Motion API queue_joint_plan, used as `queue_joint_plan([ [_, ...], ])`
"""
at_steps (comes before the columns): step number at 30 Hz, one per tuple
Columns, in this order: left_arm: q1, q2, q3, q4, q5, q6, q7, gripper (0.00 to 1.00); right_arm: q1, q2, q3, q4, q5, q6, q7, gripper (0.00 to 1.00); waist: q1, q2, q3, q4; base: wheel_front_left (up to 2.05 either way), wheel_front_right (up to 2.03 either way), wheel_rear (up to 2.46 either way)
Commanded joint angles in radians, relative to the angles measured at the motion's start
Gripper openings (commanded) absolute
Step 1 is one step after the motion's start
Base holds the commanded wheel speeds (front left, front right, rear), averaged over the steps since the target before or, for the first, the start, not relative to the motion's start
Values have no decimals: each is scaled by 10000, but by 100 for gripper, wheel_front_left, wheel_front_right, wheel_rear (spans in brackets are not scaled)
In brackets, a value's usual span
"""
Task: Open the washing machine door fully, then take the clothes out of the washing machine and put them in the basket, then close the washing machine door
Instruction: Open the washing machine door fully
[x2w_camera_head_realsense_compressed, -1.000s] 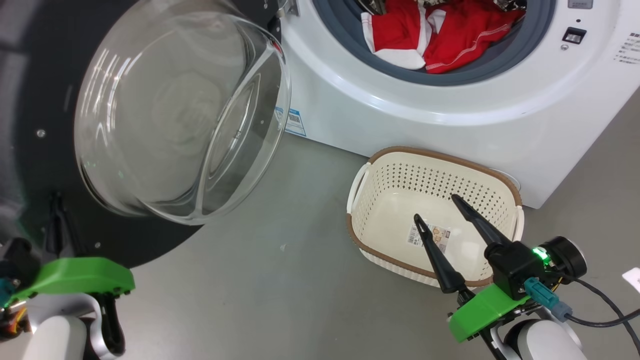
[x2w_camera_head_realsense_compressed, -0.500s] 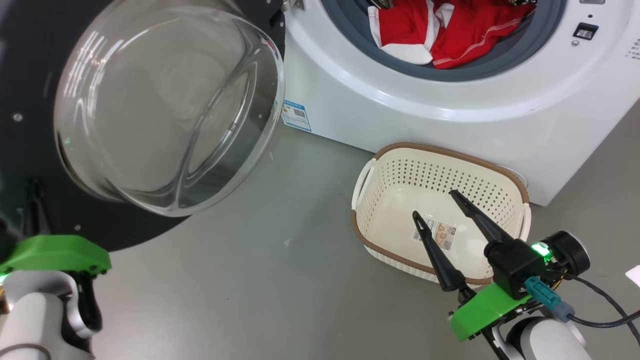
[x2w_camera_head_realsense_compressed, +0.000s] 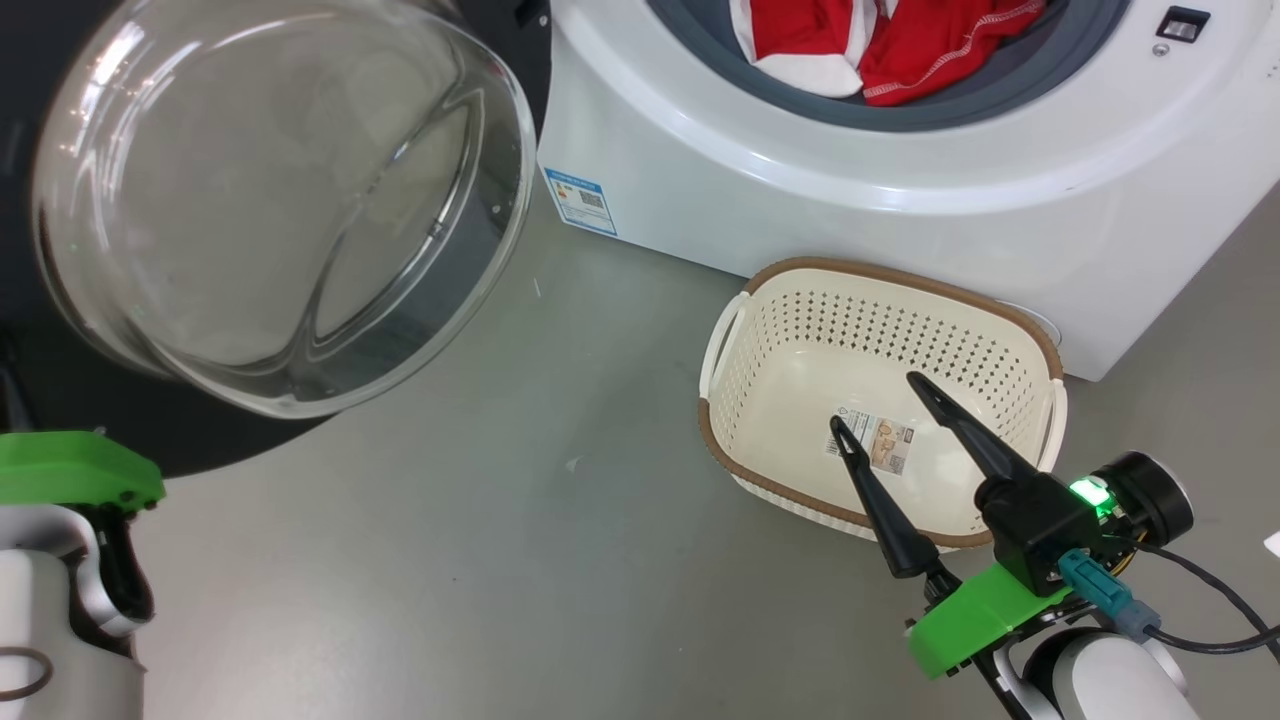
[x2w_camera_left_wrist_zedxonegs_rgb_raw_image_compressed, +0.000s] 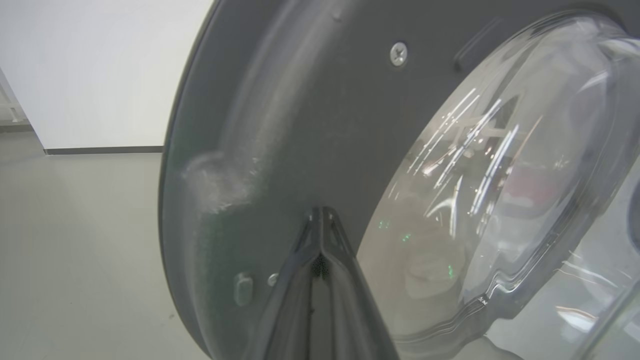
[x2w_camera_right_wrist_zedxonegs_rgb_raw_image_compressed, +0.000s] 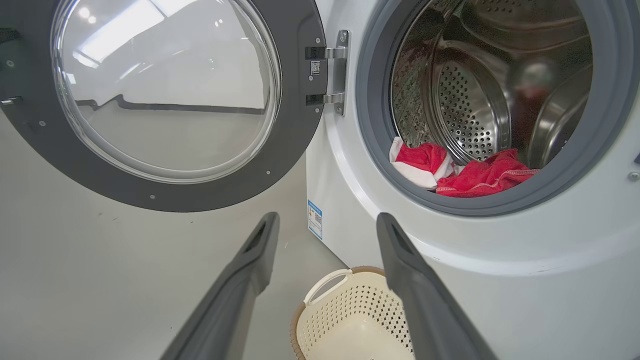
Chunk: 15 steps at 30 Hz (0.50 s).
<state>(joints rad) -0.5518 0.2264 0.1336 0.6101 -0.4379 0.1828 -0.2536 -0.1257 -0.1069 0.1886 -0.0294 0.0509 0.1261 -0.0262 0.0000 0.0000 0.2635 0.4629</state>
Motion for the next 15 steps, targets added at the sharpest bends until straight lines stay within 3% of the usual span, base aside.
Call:
queue_joint_plan([
  [1, -364, 544, 599, -123, 215, -58, -80, 0, -144, -11, 248, -337, -47, 46, 9, 100, 0, 0, 61, -65, 0, 0, 0],
  [15, -258, 218, 1313, -103, 1058, -477, -81, 0, -220, 67, 200, -316, -55, 46, -3, 100, 0, 0, 38, -178, 0, 0, 0],
])
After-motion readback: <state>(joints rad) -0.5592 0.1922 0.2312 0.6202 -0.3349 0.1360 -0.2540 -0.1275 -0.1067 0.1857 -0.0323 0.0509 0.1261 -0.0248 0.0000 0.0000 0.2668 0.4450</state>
